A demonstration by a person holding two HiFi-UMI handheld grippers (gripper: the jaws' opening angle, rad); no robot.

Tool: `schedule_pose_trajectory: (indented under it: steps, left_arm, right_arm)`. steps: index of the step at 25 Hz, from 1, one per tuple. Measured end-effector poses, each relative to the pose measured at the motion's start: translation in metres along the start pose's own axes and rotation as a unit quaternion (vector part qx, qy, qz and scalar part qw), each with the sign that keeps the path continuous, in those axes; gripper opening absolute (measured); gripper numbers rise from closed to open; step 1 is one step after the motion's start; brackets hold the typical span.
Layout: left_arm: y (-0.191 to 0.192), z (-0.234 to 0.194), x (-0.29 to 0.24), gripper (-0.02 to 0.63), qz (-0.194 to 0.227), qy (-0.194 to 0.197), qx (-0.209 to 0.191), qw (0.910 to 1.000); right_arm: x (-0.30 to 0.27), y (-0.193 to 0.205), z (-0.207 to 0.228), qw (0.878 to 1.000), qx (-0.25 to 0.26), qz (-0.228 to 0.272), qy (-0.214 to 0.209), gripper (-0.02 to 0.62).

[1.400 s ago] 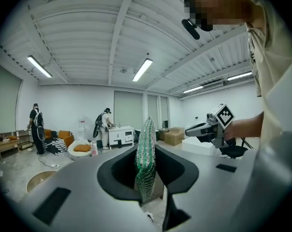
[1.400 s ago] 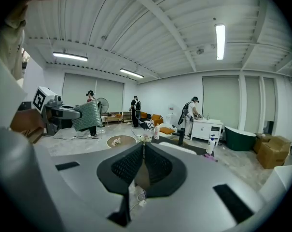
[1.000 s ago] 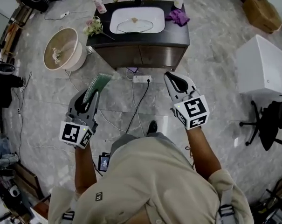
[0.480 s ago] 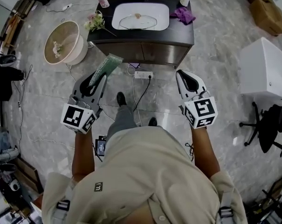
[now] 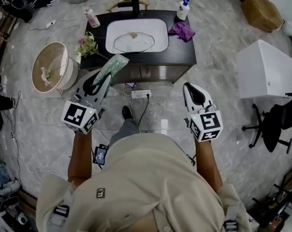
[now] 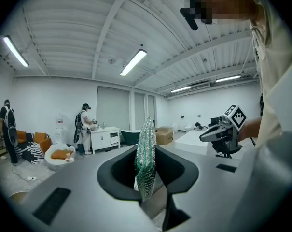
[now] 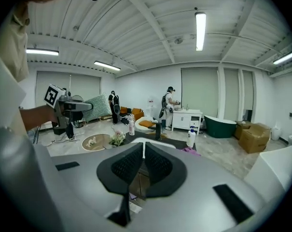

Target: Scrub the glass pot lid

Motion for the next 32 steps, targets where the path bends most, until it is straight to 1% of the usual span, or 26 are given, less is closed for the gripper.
schedule_pose_trajectory:
  steps: [5, 7, 12, 15, 17, 21, 24, 26, 28, 30, 32]
  left_arm:
    - [-0.009, -0.074, -0.042, 0.098, -0.005, 0.04, 0.014, 0.9991]
    - [-0.005, -0.101, -0.057, 0.098, -0.006, 0.05, 0.02, 0.9985]
    - [0.002, -0.15, -0.084, 0.098, -0.004, 0.081, 0.034, 0.9962]
    - [0.004, -0.178, -0.095, 0.098, 0.002, 0.088, 0.037, 0.9954]
    - [0.006, -0.194, -0.099, 0.098, 0.005, 0.086, 0.035, 0.9957]
    - [0.01, -0.218, -0.098, 0.098, 0.011, 0.064, 0.043, 0.997]
    - [0.015, -0.231, -0.099, 0.098, 0.003, 0.039, 0.052, 0.9979]
    - [0.013, -0.238, -0.104, 0.098, 0.003, 0.015, 0.049, 0.9987]
    - [0.011, -0.242, -0.109, 0.098, 0.002, -0.013, 0.035, 0.9993]
    - [0.012, -0.246, -0.116, 0.098, -0.012, -0.041, 0.022, 0.9988]
    - [0.012, -0.246, -0.127, 0.098, -0.025, -0.073, 0.024, 0.9967]
  right_arm:
    - [-0.068, -0.038, -0.008, 1.0, 0.006, -0.004, 0.024, 0.028]
    - [-0.092, -0.047, -0.014, 1.0, 0.004, -0.009, 0.03, 0.028]
    - [-0.136, -0.064, -0.026, 0.998, 0.012, -0.032, 0.045, 0.028]
    - [-0.155, -0.075, -0.028, 0.998, 0.018, -0.039, 0.055, 0.028]
    - [-0.167, -0.081, -0.031, 0.998, 0.023, -0.036, 0.053, 0.028]
    - [-0.193, -0.094, -0.034, 0.999, 0.038, -0.019, 0.033, 0.028]
    - [-0.219, -0.098, -0.028, 0.999, 0.037, -0.016, 0.008, 0.028]
    - [-0.242, -0.1, -0.016, 0.998, 0.049, -0.015, -0.019, 0.028]
    - [-0.267, -0.1, -0.004, 0.997, 0.059, -0.013, -0.044, 0.028]
    - [-0.29, -0.097, 0.006, 0.996, 0.053, -0.005, -0.071, 0.028]
    - [-0.314, -0.096, 0.018, 0.992, 0.058, 0.002, -0.108, 0.028]
Point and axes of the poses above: the fingertips, and each gripper's own axes: x backward along the fingers, z to its right, y out of its underside, the point moved 9 cm from there along x, backward along the fingers, and after that the axes turned 7 degrees about x, right-handed, at the moved point
